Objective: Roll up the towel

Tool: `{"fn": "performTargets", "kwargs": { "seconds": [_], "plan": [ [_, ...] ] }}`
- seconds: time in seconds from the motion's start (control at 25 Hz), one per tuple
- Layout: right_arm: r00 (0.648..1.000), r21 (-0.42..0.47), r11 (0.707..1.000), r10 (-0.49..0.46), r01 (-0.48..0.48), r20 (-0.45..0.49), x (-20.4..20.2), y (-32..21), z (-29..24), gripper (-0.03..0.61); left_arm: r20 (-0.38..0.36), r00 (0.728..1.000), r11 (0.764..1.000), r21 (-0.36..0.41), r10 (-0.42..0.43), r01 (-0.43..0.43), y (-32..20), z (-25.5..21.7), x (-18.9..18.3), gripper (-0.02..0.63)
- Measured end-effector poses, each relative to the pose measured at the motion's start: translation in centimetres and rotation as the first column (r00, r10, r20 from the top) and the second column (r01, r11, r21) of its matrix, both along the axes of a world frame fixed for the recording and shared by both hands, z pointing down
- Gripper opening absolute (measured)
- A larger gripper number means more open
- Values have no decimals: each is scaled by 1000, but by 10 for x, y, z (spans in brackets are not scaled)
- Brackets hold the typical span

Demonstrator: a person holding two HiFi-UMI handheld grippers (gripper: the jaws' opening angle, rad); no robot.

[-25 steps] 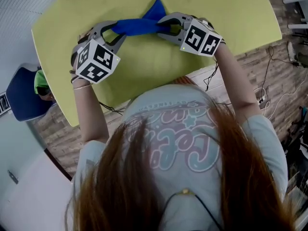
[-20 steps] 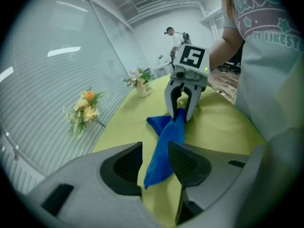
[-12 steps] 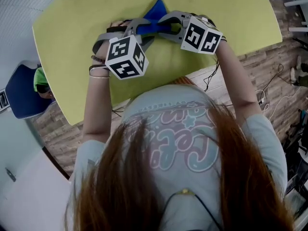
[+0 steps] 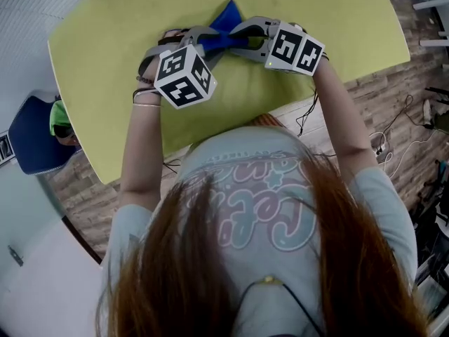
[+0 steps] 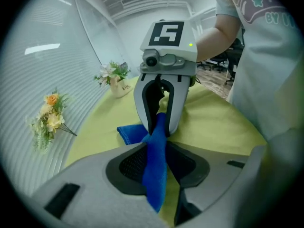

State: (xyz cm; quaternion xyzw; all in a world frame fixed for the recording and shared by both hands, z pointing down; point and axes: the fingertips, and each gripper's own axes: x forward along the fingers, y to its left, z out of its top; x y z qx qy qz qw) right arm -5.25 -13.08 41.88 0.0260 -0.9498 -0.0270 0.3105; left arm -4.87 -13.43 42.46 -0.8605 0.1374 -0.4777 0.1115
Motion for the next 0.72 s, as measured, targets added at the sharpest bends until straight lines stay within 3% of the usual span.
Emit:
{"fn": "performTargets", "kwargs": {
  "seconds": [0.2, 0.36, 0.56, 0.72],
  "plan": [
    [999, 60, 997, 39, -40, 26, 1, -2, -5, 124, -4, 998, 997, -49, -67, 67, -1, 0, 0, 106],
    [996, 130, 988, 87, -87, 5, 5, -1, -8, 212, 2, 995, 993, -68, -95, 95, -2, -1, -2, 101],
    [991, 288, 956, 91, -61, -94, 11, 2, -3, 216, -9, 994, 984, -140, -113, 111, 5, -1, 0, 97],
    [990, 277, 959, 88, -54, -111, 12, 5, 2, 201, -22, 993, 975, -191, -115, 109, 12, -4, 5, 95]
  ]
}}
